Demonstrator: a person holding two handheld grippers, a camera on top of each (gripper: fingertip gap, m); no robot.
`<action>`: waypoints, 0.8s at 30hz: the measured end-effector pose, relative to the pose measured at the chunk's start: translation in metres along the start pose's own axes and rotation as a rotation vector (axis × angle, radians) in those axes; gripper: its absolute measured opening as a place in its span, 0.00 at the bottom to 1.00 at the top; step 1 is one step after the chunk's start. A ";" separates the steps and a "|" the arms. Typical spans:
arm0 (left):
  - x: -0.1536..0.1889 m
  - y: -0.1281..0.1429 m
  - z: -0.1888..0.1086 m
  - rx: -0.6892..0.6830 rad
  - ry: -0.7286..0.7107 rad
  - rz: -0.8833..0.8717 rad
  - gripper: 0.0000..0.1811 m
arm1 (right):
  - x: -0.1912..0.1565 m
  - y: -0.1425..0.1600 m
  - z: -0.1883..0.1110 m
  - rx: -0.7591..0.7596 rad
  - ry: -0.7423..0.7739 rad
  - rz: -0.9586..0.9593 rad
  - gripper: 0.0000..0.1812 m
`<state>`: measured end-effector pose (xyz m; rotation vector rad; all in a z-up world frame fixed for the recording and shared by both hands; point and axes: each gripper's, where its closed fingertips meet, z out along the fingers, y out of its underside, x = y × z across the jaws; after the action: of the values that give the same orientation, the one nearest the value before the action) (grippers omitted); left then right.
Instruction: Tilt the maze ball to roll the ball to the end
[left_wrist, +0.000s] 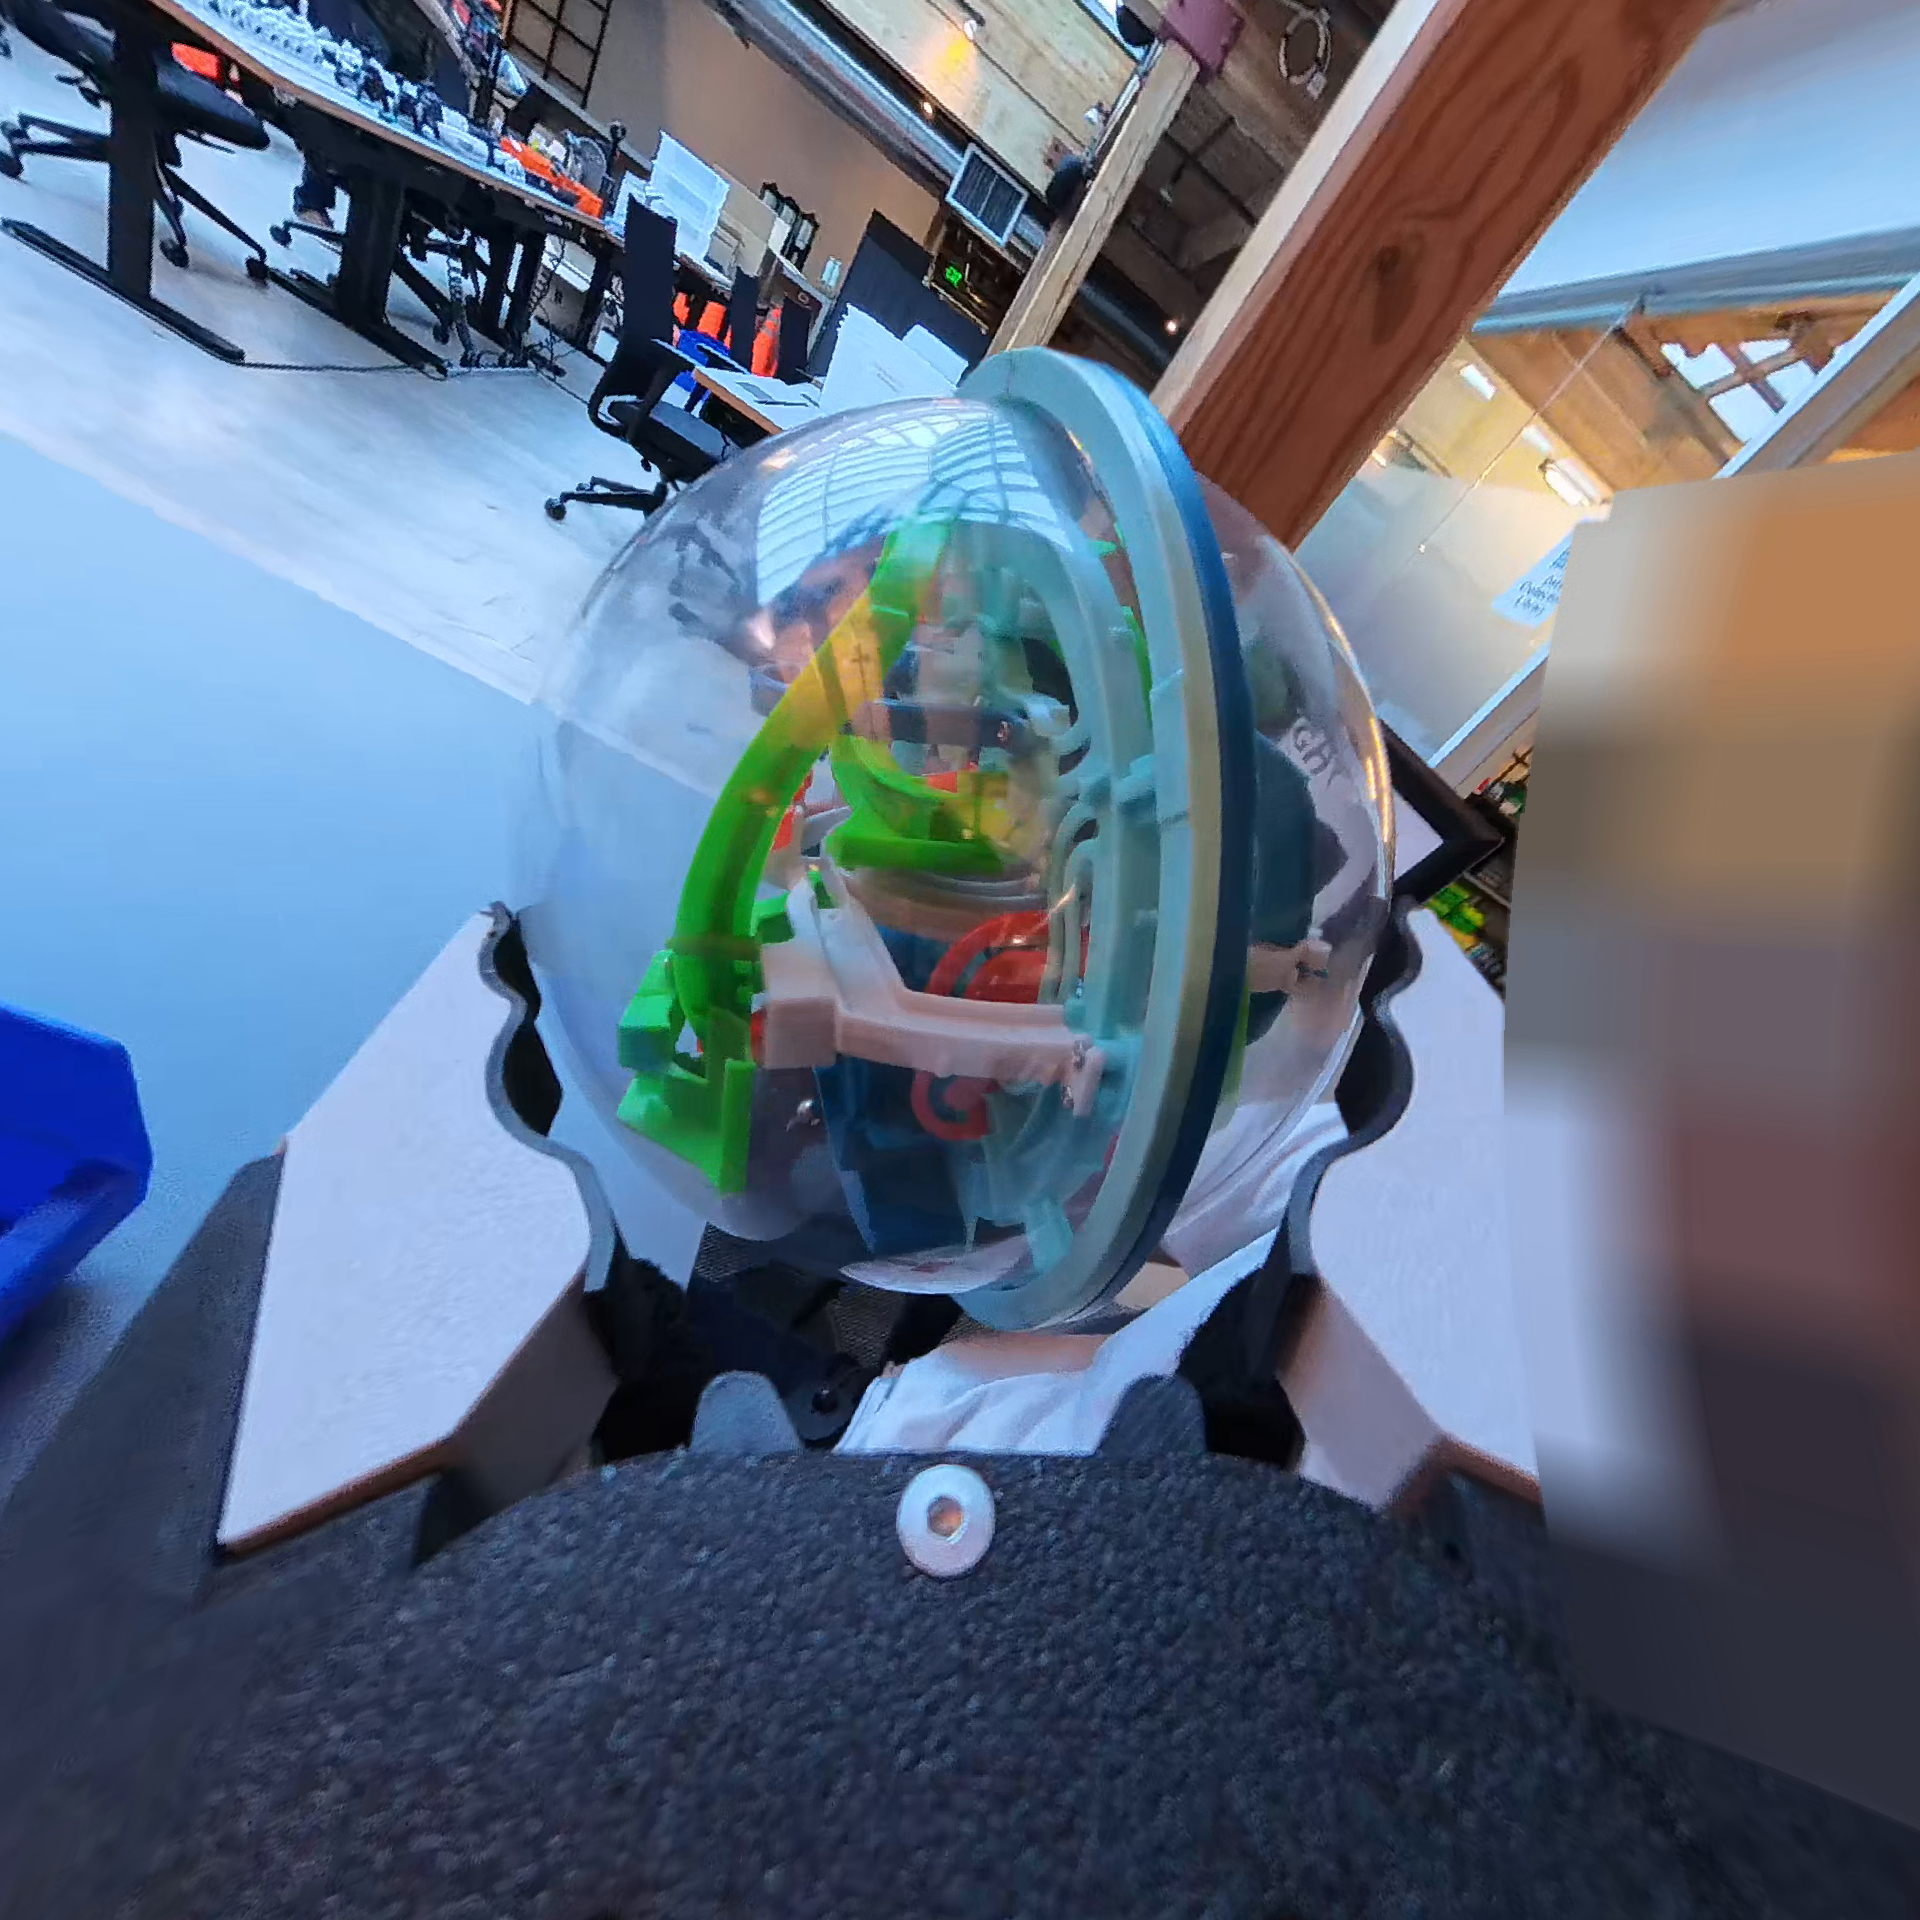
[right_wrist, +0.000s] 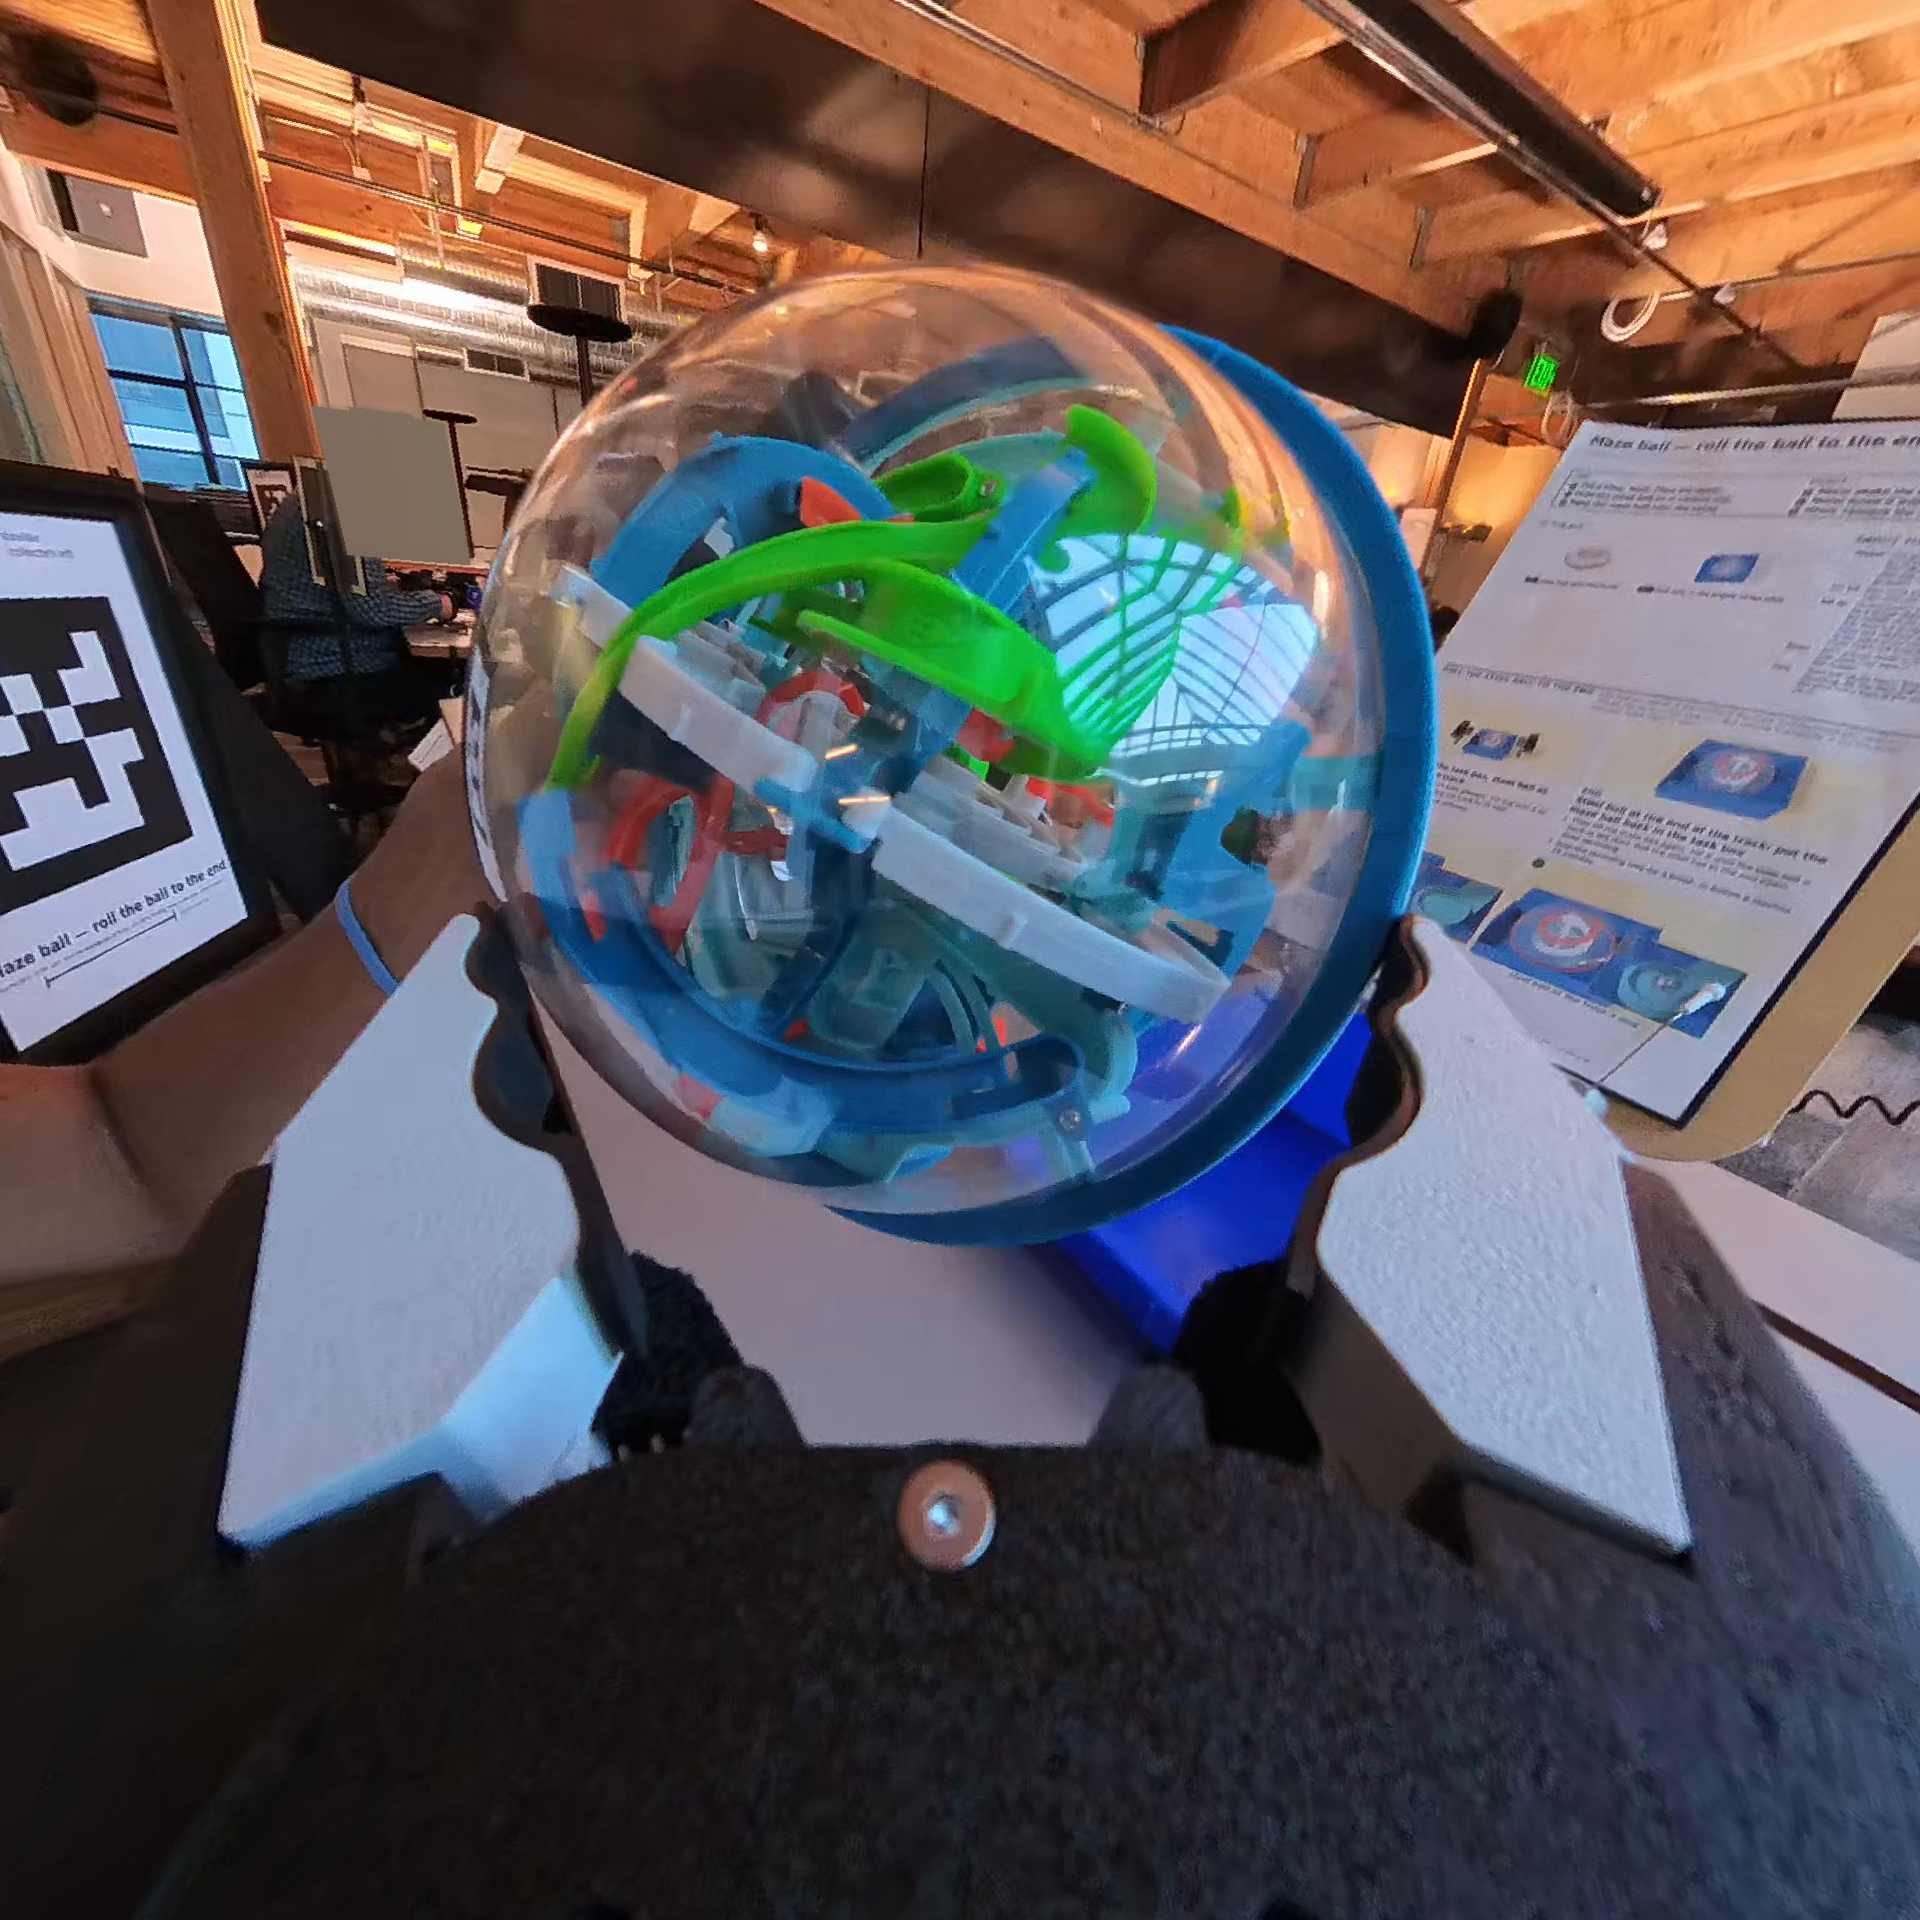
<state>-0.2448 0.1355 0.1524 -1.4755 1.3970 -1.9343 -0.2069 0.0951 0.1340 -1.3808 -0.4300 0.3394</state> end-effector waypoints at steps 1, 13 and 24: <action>-0.003 0.001 0.000 0.003 0.005 -0.017 0.83 | 0.001 0.001 0.001 0.000 -0.002 0.009 0.85; -0.054 0.021 -0.003 0.026 0.005 -0.264 0.83 | 0.019 0.045 0.012 -0.200 -0.005 0.214 0.85; -0.140 0.092 -0.030 0.096 0.044 -0.752 0.85 | 0.036 0.133 0.053 -0.348 -0.049 0.581 0.85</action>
<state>-0.2395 0.2110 0.0000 -2.1189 0.7870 -2.4079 -0.1986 0.1793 0.0132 -1.8331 -0.1186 0.8022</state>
